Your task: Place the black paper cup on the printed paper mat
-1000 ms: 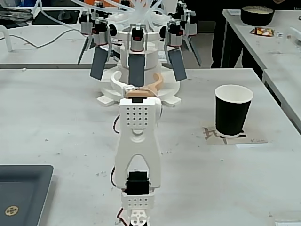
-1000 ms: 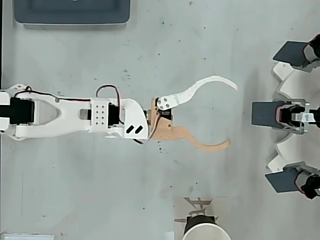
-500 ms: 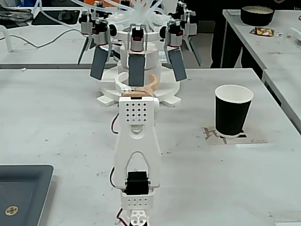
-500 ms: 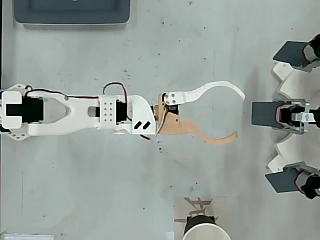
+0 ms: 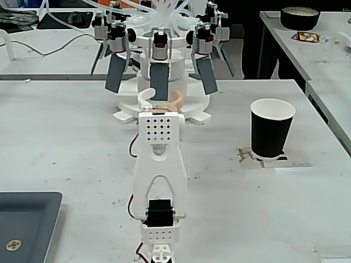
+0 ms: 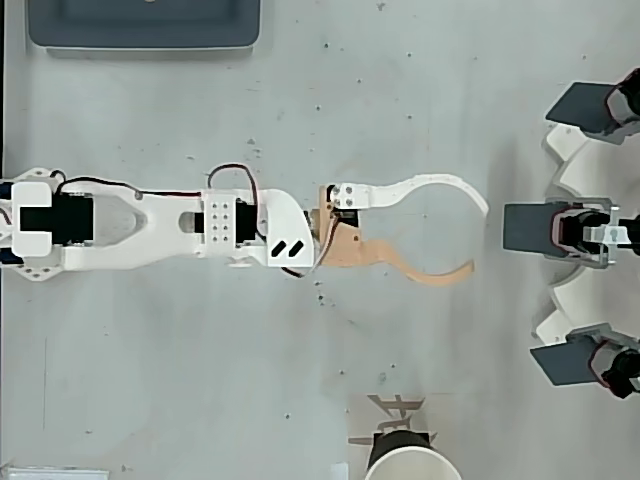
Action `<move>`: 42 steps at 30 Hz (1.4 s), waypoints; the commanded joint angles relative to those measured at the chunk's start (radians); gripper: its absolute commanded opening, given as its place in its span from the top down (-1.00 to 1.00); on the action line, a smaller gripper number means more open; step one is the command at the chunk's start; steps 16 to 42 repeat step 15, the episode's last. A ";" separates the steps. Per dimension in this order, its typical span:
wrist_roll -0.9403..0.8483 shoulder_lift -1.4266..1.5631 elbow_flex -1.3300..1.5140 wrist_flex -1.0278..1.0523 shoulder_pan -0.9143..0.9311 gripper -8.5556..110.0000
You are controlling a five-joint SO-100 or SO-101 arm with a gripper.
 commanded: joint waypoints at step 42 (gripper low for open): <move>-0.008 0.014 -0.048 -0.021 -0.003 0.65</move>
